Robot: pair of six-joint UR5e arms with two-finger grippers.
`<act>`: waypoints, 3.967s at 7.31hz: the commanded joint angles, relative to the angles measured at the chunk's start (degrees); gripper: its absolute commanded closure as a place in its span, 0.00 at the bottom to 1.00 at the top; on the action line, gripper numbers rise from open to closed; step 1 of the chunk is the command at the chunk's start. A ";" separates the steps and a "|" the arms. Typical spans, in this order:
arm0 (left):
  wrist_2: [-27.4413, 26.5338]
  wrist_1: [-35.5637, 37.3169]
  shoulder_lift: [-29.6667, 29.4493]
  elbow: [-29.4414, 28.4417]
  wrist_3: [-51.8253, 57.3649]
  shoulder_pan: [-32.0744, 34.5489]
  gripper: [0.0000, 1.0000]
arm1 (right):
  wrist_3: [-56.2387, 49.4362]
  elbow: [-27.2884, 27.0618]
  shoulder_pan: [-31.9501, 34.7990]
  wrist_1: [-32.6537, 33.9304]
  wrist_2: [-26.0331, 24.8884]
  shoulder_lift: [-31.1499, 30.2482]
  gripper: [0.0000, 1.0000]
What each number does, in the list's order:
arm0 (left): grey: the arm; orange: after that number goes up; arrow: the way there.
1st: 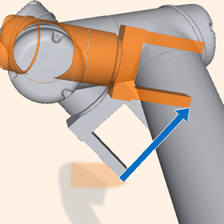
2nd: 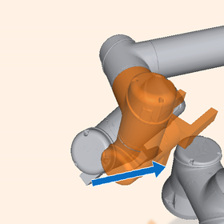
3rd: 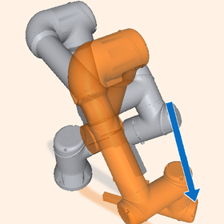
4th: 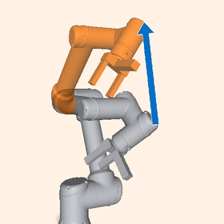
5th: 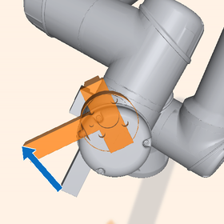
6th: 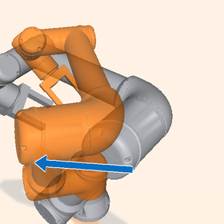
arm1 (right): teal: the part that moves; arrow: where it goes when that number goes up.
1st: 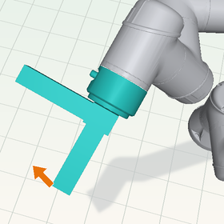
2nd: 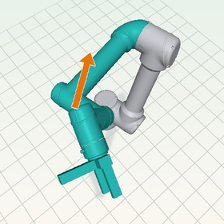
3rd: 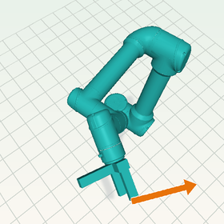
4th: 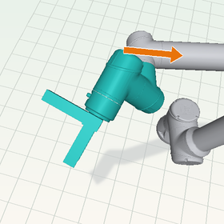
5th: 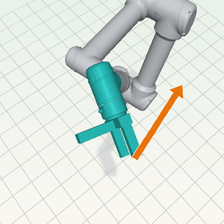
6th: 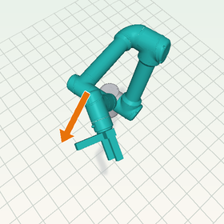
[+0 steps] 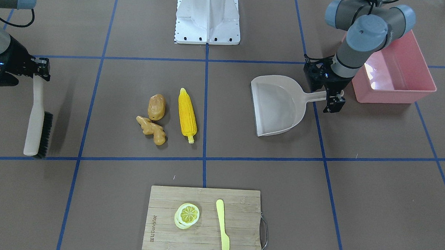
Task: Sweep and dump trash into bin
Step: 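Slide the dustpan toward the corn with left gripper while right lifts brush, then sweep the corn, ginger and potato into the dustpan with the right gripper's brush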
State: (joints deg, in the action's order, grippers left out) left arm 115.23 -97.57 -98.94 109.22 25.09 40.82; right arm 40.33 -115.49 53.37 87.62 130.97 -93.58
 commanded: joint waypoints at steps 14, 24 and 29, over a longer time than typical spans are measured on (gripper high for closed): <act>1.40 13.11 -15.80 -3.27 1.10 0.14 1.00 | -3.41 1.74 9.21 -5.15 10.71 6.13 1.00; 1.75 9.86 -24.11 -10.70 -3.38 -5.14 1.00 | 26.47 6.05 -10.73 -34.80 7.92 3.74 1.00; 1.58 9.42 -23.76 -11.39 -3.82 -5.66 1.00 | 26.91 10.11 -14.87 -34.80 6.93 8.67 1.00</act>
State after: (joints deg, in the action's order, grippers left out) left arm 116.85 -88.09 -122.69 98.00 21.35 35.37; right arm 67.18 -105.75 39.55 52.83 137.94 -85.59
